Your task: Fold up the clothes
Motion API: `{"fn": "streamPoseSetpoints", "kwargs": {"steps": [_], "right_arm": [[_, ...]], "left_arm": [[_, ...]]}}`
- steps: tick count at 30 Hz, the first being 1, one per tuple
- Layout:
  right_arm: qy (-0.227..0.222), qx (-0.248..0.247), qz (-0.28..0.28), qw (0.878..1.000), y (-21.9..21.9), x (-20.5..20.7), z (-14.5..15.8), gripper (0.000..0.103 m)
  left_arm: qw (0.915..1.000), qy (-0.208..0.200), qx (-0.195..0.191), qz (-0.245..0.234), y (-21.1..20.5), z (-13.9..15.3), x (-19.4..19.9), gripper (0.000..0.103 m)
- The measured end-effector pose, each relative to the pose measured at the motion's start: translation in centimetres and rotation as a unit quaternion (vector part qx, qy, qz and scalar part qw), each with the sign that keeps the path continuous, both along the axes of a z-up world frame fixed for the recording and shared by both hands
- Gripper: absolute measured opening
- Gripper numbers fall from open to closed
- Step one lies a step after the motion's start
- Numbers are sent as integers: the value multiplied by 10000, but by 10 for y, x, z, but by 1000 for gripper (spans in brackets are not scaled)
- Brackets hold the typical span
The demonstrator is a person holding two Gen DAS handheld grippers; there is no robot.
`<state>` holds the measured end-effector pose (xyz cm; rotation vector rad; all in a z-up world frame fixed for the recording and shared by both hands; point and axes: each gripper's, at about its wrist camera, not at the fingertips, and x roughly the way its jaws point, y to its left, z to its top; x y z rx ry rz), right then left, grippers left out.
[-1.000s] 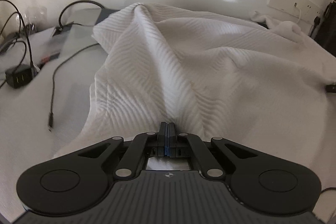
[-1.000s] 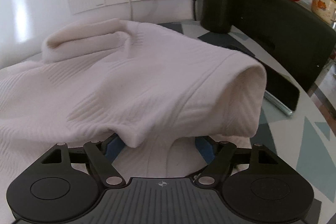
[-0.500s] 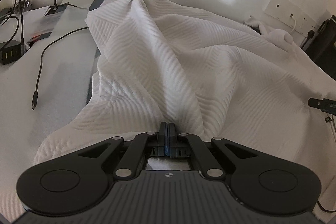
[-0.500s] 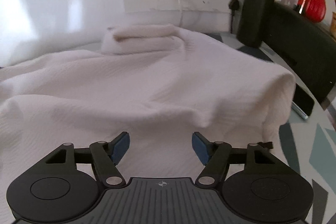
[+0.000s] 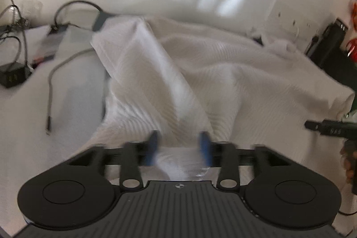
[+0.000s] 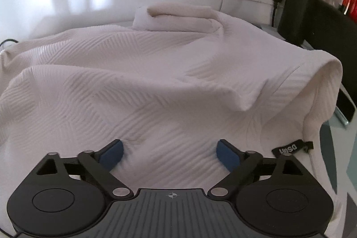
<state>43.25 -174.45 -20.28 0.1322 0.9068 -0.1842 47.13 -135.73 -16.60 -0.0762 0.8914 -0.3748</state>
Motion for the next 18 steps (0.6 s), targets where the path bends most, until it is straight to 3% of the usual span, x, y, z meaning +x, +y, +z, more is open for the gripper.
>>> {"fn": "streamPoseSetpoints", "kwargs": {"steps": [1, 4, 6, 8, 13, 15, 16, 17, 18], "right_arm": [[8, -2, -24, 10000, -1, 1, -1, 102], [-7, -23, -53, 10000, 0, 1, -3, 102], [-22, -26, -39, 10000, -1, 2, -4, 102], [-26, -24, -12, 10000, 0, 1, -3, 102], [-22, -18, 63, 10000, -1, 2, -3, 102], [-42, -19, 91, 9999, -2, 2, -3, 102], [-50, -18, 98, 9999, -2, 2, -3, 102], [-56, -17, 100, 9999, -3, 2, -3, 102], [-61, -18, 97, 9999, -3, 2, -3, 102]], "left_arm": [[9999, -67, -22, 82, 7, 4, 1, 83], [9990, -202, -71, 391, 27, 14, 5, 88], [9979, -166, -315, 540, 40, 12, 15, 88], [9961, -84, -608, 629, 52, 8, 26, 78], [9938, 338, -842, 640, 50, -10, 57, 73], [9929, 480, -878, 638, 46, -15, 67, 47], [9929, 545, -820, 670, 44, -17, 69, 26], [9928, 624, -735, 704, 42, -20, 71, 18], [9927, 662, -676, 743, 39, -20, 71, 17]]}}
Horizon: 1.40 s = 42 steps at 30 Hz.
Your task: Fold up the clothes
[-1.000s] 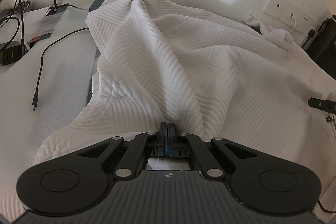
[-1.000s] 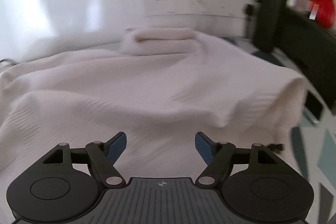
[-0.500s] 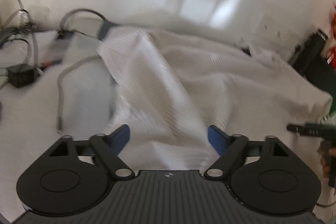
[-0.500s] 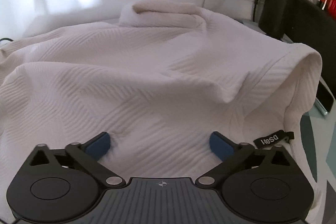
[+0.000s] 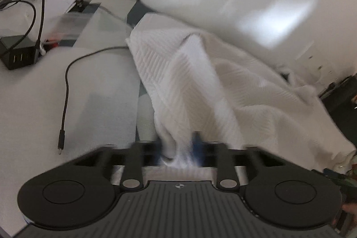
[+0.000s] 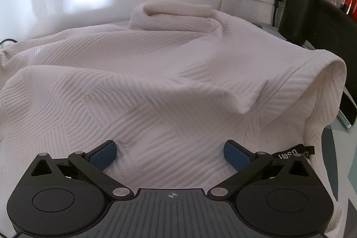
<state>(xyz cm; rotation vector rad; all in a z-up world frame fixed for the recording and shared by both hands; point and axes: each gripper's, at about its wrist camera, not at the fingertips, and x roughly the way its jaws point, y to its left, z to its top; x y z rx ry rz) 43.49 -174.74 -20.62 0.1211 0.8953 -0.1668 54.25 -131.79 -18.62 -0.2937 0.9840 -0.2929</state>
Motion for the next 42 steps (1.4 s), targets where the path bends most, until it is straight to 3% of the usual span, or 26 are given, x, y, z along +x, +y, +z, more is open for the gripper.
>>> {"fn": "streamPoseSetpoints", "kwargs": {"steps": [5, 8, 11, 13, 15, 16, 17, 19, 22, 24, 28, 31, 37, 38, 42], "right_arm": [[15, 20, -110, 9999, 1, 2, 0, 102], [22, 30, -236, 9997, 3, 5, 0, 102], [-2, 13, -267, 9996, 5, 7, 0, 102], [-2, 12, -259, 9997, 5, 8, 1, 102], [16, 19, -241, 9997, 4, 7, 2, 102], [25, 23, -231, 9997, 3, 7, 2, 102], [56, 42, -243, 9997, 2, 8, 3, 102], [96, 126, -329, 9993, -3, 9, 9, 102], [-105, 97, -505, 9986, -11, 0, 21, 102], [-91, -24, -545, 9985, -17, -4, 24, 102], [153, 83, -564, 9983, -27, -9, 19, 101], [298, 37, -428, 9986, -24, -9, 11, 101], [125, -25, -390, 9992, -30, 3, 3, 102], [98, -20, -423, 9991, -34, 8, 3, 102], [-35, -11, -520, 9986, -49, 33, 0, 102]], "left_arm": [[9969, -339, 455, 537, 11, 17, -7, 8], [9850, -652, 845, 1354, 42, 38, -7, 8], [9792, -476, 989, 1707, 66, 40, -2, 8], [9781, -354, 1263, 1617, 63, 34, -1, 9], [9755, -229, 1636, 1452, 53, 29, -4, 17], [9745, -218, 1761, 1375, 48, 28, -7, 31], [9745, -276, 1823, 1280, 43, 29, -9, 54], [9749, -549, 1883, 1053, 31, 37, -16, 75], [9695, -1002, 2165, 557, 4, 54, -32, 79], [9702, -1160, 2119, 171, -17, 62, -43, 91], [9776, -870, 1763, -749, -60, 52, -58, 93], [9753, -528, 1816, -1143, -86, 25, -65, 93], [9701, -239, 2173, -1055, -102, -16, -67, 97], [9711, -230, 2158, -990, -103, -21, -64, 103], [9782, -344, 1918, -723, -96, -27, -49, 103]]}}
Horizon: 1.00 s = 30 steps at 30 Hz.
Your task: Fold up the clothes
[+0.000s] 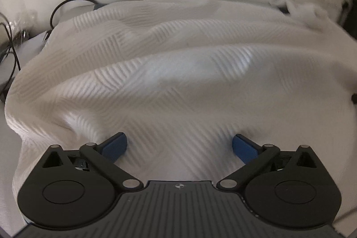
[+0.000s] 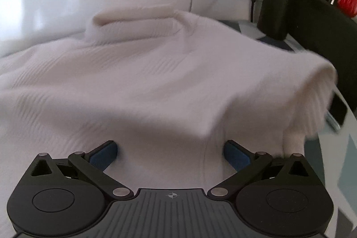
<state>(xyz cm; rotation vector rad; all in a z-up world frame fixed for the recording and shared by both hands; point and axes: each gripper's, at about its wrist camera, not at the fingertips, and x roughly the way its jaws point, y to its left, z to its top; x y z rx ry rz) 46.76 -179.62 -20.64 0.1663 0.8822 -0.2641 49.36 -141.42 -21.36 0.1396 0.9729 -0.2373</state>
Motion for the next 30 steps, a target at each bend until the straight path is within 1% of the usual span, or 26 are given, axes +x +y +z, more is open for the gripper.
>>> {"fn": "streamPoseSetpoints", "kwargs": {"steps": [4, 11, 17, 25, 28, 30], "right_arm": [[-37, -5, -209, 9998, -17, 32, -1, 102], [-150, -28, -173, 9997, -38, 72, -3, 102], [-228, -65, -256, 9994, -46, 100, -3, 102], [-325, -96, -252, 9991, -62, 130, -4, 102], [-304, -113, -231, 9992, -64, 140, -4, 102], [-157, -84, -232, 9996, -64, 144, -1, 102]], "left_arm": [[9997, -141, -73, 179, -2, -4, 28, 103], [9982, -234, -89, 544, -16, -5, 78, 103], [9970, -409, -112, 642, -29, -8, 107, 103], [9963, -492, -157, 689, -43, -8, 138, 103], [9959, -437, -222, 764, -43, -9, 147, 103], [9960, -272, -191, 827, -45, -6, 150, 103]]}}
